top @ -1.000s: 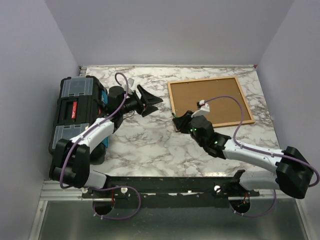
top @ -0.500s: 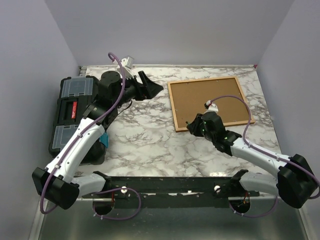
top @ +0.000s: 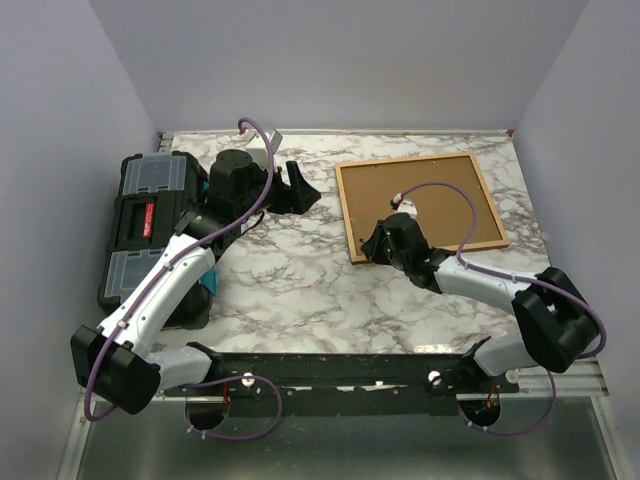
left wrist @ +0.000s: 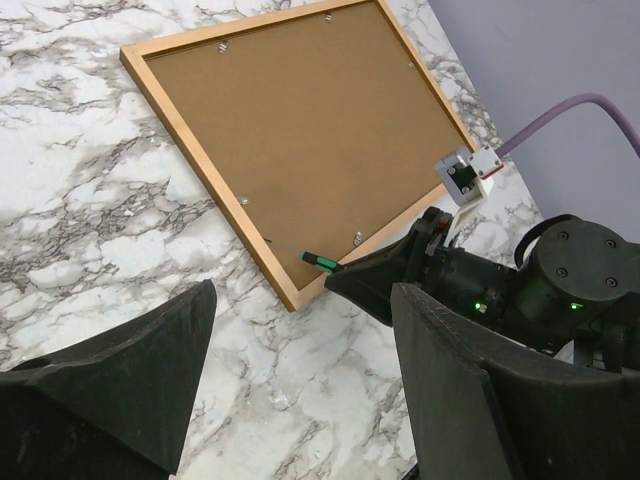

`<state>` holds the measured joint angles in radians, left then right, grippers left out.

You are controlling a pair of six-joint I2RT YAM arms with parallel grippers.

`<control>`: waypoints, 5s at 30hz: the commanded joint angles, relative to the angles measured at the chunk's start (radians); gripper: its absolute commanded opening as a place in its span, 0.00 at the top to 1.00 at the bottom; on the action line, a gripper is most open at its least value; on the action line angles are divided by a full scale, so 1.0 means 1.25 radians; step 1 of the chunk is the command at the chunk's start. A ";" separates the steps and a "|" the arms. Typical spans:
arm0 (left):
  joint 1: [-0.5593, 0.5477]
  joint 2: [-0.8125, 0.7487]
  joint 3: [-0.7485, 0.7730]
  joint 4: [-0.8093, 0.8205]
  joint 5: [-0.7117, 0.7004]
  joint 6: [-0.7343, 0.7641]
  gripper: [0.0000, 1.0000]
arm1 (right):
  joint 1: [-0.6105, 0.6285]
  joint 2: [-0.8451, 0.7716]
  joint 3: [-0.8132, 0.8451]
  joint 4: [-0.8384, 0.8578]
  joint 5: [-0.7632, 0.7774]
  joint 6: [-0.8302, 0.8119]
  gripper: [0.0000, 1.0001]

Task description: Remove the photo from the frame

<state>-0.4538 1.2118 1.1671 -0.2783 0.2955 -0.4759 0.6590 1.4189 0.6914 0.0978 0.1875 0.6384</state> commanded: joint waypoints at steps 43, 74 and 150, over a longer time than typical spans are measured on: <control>-0.044 0.088 -0.025 0.009 -0.030 -0.018 0.33 | -0.004 0.187 0.097 0.142 0.130 0.020 1.00; -0.201 0.546 0.047 0.075 -0.199 -0.398 0.59 | -0.159 0.116 0.028 0.204 -0.287 -0.016 1.00; -0.210 0.609 -0.069 0.080 -0.178 -0.532 0.74 | -0.138 0.248 0.226 0.197 0.079 0.162 1.00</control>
<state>-0.7002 1.9152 1.1297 -0.0422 0.0628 -1.1687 0.4931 1.7168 0.8867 0.3618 0.1959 0.8345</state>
